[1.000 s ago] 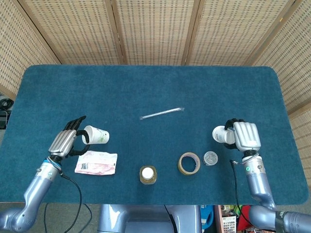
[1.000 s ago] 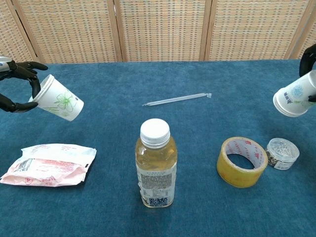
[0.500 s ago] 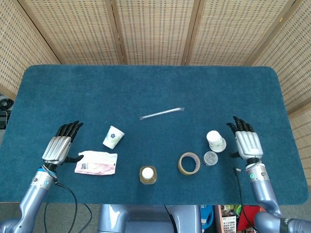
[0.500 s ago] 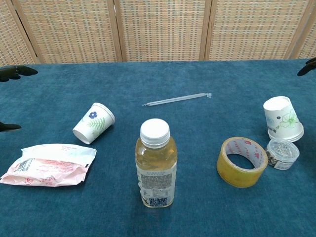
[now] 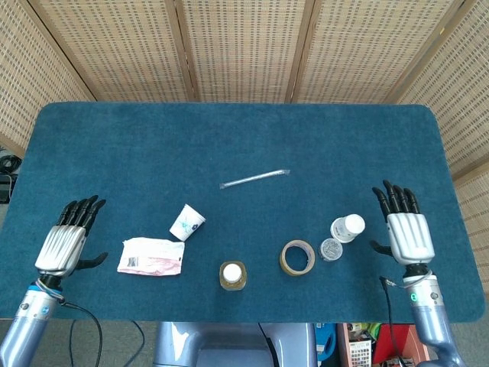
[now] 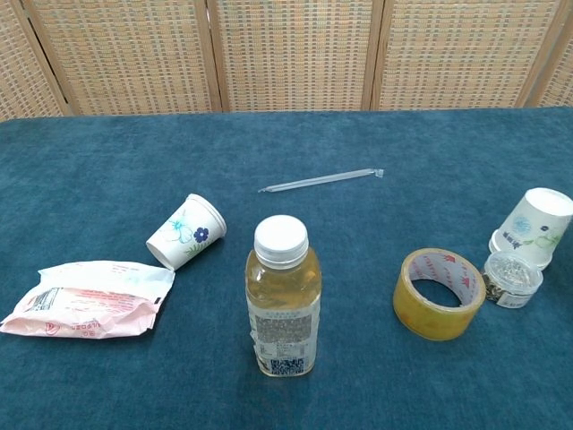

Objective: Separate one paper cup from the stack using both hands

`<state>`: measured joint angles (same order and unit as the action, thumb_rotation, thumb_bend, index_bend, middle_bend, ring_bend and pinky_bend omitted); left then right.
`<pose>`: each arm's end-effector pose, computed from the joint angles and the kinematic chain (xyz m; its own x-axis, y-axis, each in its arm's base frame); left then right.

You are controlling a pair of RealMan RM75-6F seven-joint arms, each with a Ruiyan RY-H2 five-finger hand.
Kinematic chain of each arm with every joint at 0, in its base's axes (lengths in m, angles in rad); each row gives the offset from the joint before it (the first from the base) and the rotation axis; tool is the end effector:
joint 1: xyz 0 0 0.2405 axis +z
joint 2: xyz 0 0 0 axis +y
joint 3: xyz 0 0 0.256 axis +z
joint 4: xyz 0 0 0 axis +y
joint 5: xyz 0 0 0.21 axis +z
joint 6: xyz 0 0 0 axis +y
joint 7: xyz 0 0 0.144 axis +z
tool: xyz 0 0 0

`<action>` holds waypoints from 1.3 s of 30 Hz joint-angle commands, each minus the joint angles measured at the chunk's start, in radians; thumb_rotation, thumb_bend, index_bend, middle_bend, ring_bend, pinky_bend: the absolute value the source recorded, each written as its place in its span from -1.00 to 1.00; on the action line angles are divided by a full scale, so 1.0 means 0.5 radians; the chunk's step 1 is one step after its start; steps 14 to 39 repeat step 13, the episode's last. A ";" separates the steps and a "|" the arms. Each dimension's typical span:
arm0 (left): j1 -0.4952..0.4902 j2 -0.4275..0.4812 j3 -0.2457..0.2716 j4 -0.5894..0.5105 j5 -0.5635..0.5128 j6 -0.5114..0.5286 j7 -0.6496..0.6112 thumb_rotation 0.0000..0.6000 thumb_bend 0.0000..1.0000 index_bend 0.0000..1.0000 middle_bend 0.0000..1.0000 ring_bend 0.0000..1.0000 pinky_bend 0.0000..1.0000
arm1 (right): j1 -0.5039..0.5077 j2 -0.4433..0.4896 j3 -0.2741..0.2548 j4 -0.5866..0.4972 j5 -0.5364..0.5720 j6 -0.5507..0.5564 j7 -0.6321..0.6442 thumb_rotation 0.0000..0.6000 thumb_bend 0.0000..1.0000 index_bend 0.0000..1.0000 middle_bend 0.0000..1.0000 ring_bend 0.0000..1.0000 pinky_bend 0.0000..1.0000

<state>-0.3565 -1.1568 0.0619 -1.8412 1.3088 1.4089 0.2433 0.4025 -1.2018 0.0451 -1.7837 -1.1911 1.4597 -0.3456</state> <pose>-0.2453 0.2221 0.1106 0.3964 0.1441 0.9067 0.9169 -0.1121 -0.3830 -0.2420 -0.2587 0.1237 0.4575 0.0009 0.8892 -0.8888 -0.0307 0.4573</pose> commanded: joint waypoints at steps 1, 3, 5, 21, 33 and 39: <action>0.098 0.030 0.065 0.047 0.089 0.092 -0.015 1.00 -0.56 -1.00 -1.00 -1.00 -1.00 | -0.110 0.017 -0.061 0.024 -0.126 0.112 0.058 1.00 -0.74 -0.80 -1.00 -1.00 -0.97; 0.149 0.037 0.099 0.078 0.135 0.127 -0.017 1.00 -0.56 -1.00 -1.00 -1.00 -1.00 | -0.167 0.016 -0.088 0.057 -0.191 0.167 0.096 1.00 -0.74 -0.80 -1.00 -1.00 -0.99; 0.188 0.047 0.127 0.092 0.172 0.137 -0.040 1.00 -0.56 -1.00 -1.00 -1.00 -1.00 | -0.213 0.005 -0.100 0.101 -0.249 0.213 0.137 1.00 -0.74 -0.80 -1.00 -1.00 -1.00; 0.298 0.078 0.164 0.155 0.304 0.212 -0.077 1.00 -0.56 -1.00 -1.00 -1.00 -1.00 | -0.324 -0.023 -0.104 0.176 -0.347 0.293 0.177 1.00 -0.74 -0.80 -1.00 -1.00 -1.00; 0.298 0.078 0.164 0.155 0.304 0.212 -0.077 1.00 -0.56 -1.00 -1.00 -1.00 -1.00 | -0.324 -0.023 -0.104 0.176 -0.347 0.293 0.177 1.00 -0.74 -0.80 -1.00 -1.00 -1.00; 0.298 0.078 0.164 0.155 0.304 0.212 -0.077 1.00 -0.56 -1.00 -1.00 -1.00 -1.00 | -0.324 -0.023 -0.104 0.176 -0.347 0.293 0.177 1.00 -0.74 -0.80 -1.00 -1.00 -1.00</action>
